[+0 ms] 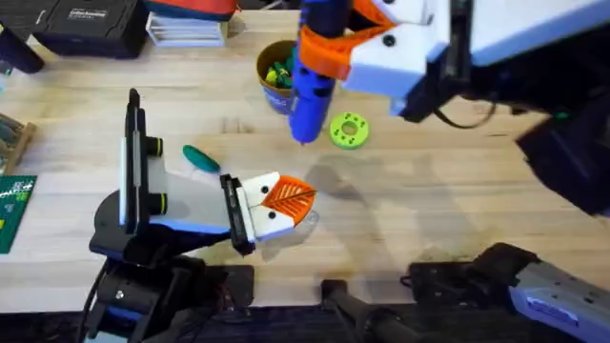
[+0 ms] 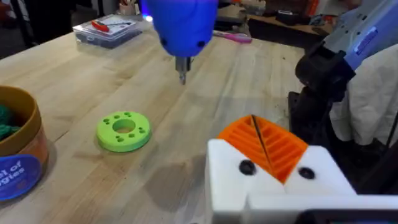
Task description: Pick up the gripper from the table and insert it into the empty holder that is missing its gripper. Then pick up a screw, insert it into the mounting hole, and use the screwdriver to tighten it. Finally, clean up the table by picking up the vegetable and placing it into the bucket.
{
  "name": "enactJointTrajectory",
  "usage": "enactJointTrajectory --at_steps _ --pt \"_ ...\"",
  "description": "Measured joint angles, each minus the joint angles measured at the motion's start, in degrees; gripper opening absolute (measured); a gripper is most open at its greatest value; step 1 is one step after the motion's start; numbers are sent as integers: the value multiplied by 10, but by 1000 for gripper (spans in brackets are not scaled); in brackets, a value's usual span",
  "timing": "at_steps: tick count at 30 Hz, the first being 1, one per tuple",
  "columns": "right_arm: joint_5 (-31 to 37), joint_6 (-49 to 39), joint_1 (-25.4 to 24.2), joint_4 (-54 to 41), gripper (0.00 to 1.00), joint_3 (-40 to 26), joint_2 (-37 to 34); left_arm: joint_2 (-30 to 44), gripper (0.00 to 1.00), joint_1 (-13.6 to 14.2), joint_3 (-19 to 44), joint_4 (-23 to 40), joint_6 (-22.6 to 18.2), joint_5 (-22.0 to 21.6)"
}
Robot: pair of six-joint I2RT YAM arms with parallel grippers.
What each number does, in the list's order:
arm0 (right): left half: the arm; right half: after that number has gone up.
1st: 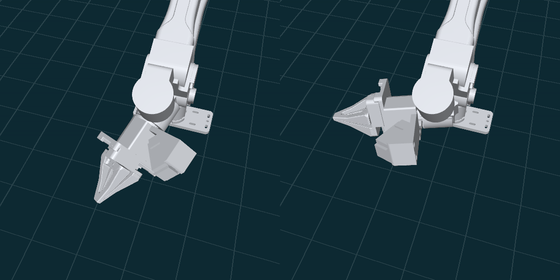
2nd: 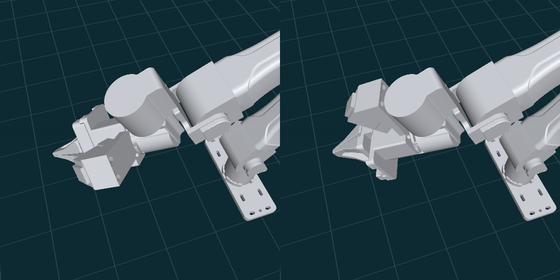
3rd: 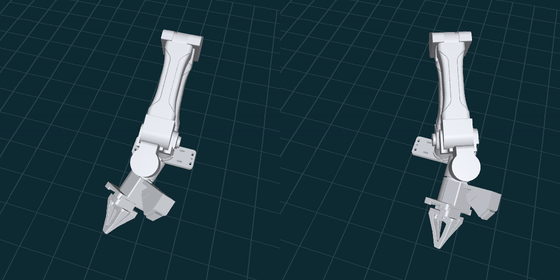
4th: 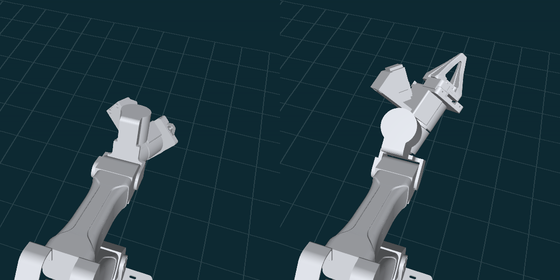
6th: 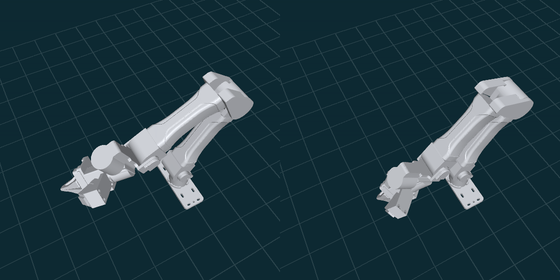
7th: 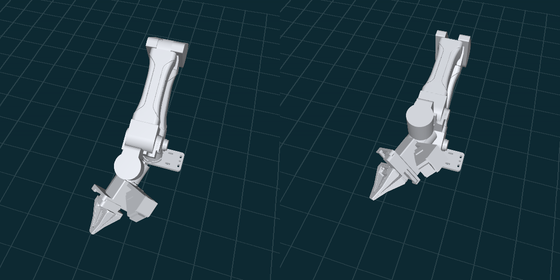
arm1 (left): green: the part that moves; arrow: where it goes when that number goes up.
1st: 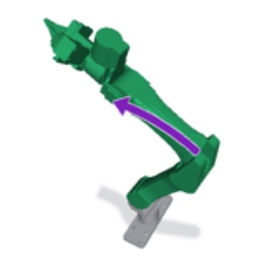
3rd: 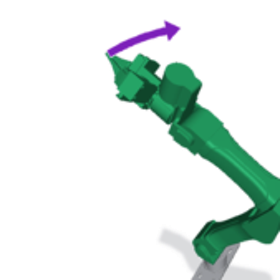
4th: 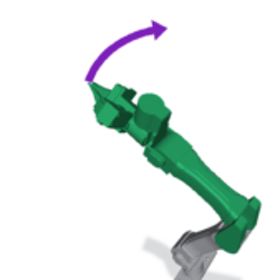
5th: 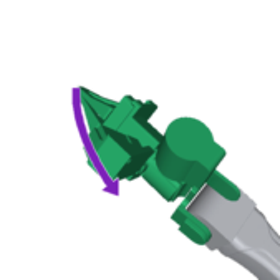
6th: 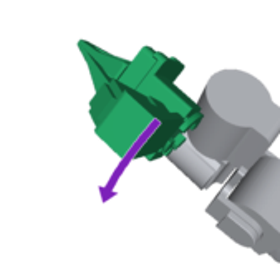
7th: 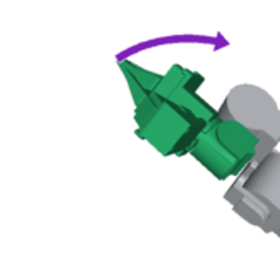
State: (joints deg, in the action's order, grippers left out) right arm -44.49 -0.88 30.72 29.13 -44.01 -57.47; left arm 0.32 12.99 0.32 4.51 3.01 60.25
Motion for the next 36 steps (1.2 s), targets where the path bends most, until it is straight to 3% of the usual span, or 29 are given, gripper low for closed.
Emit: enactJointTrajectory --at_steps 9,11,22,36 --pt "-89 126 0 276 27 1 -126 0 4 0 0 0 0 0" --pt "-129 200 0 362 27 1 -166 0 4 0 0 0 0 0" --pt "-201 290 1 375 27 2 -180 0 4 0 0 0 0 0" --pt "-175 282 32 375 27 2 -194 0 4 0 0 0 0 -16"
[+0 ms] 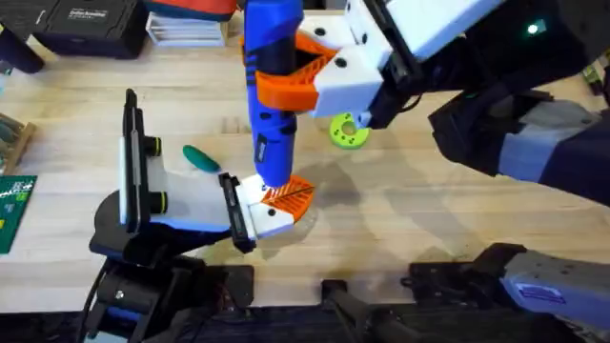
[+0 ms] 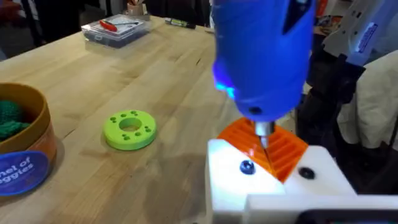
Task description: Pick up the gripper from the table and insert it into the empty holder that is missing its gripper. Then pick up a screw, insert it into the mounting hole, and use the screwdriver to tighten it. Finally, clean up the table by picking up the vegetable and placing it into the bucket.
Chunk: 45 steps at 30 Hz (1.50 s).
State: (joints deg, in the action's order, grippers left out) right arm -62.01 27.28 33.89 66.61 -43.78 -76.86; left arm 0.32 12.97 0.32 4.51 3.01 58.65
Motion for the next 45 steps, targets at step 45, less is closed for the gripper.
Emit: enactJointTrajectory --at_steps 45 --pt "45 -28 11 13 27 0 -19 0 4 0 0 2 0 -28"
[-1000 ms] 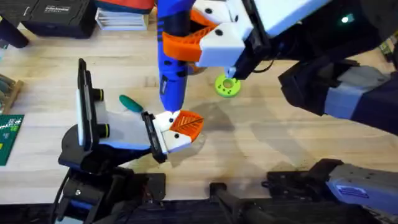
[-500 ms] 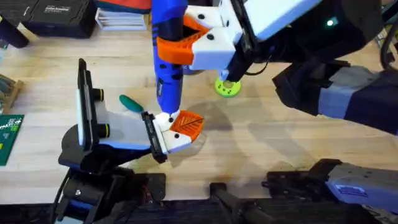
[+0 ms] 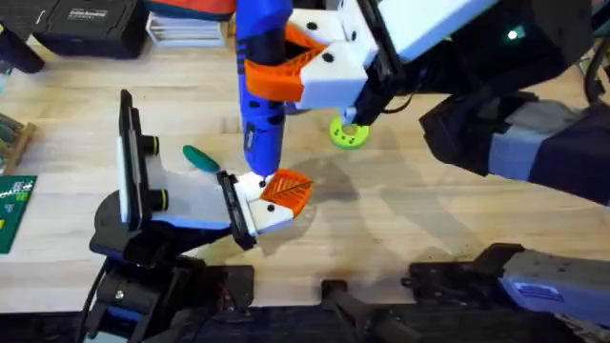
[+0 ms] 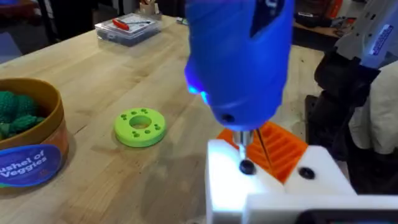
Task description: Pick up the gripper from the table and insert it into the empty holder that is missing its gripper. Then pick up a screw, insert it into the mounting hole, and use the screwdriver to tighten it. Finally, clean up the table by picking up the vegetable and placing it into the bucket.
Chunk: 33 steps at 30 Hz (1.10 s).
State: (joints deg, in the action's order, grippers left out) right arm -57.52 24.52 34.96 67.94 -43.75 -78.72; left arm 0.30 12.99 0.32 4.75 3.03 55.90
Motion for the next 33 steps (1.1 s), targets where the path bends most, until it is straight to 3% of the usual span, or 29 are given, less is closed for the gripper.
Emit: enactJointTrajectory --at_steps 33 --pt "24 -19 7 -43 27 0 0 0 4 0 0 0 1 0"
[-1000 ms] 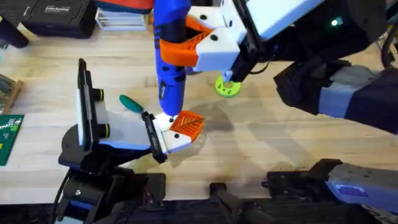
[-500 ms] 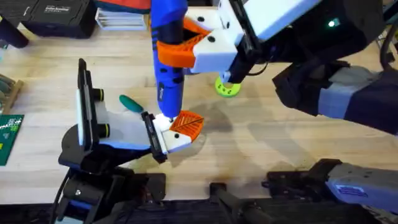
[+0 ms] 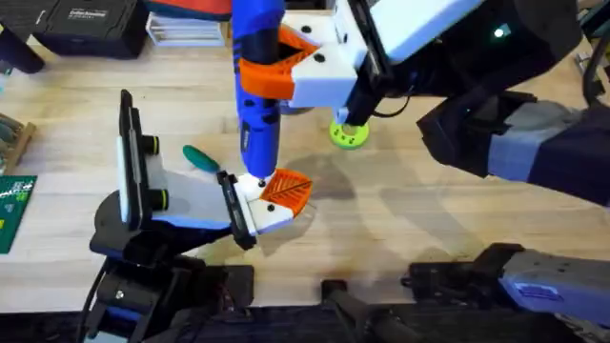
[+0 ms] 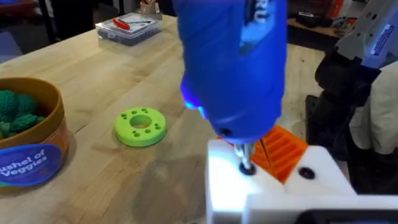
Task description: Pick up the gripper from the table and insert it into the empty holder that is missing its gripper. Then pick up a screw, insert it into the mounting hole, and use the screwdriver to tighten it. Finally, clean up the table by picking up the vegetable and placing it into the bucket.
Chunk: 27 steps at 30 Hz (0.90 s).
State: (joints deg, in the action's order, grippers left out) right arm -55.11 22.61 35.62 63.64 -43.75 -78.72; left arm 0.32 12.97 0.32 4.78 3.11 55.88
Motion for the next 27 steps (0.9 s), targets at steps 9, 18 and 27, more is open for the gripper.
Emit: enactJointTrajectory --at_steps 9,18,27 --pt "0 -2 0 -1 27 0 0 0 4 0 0 0 1 0" --pt "-5 -2 -5 1 27 0 0 0 4 0 0 0 1 0" --pt "-12 66 -47 163 27 1 0 0 4 0 0 0 1 -1"
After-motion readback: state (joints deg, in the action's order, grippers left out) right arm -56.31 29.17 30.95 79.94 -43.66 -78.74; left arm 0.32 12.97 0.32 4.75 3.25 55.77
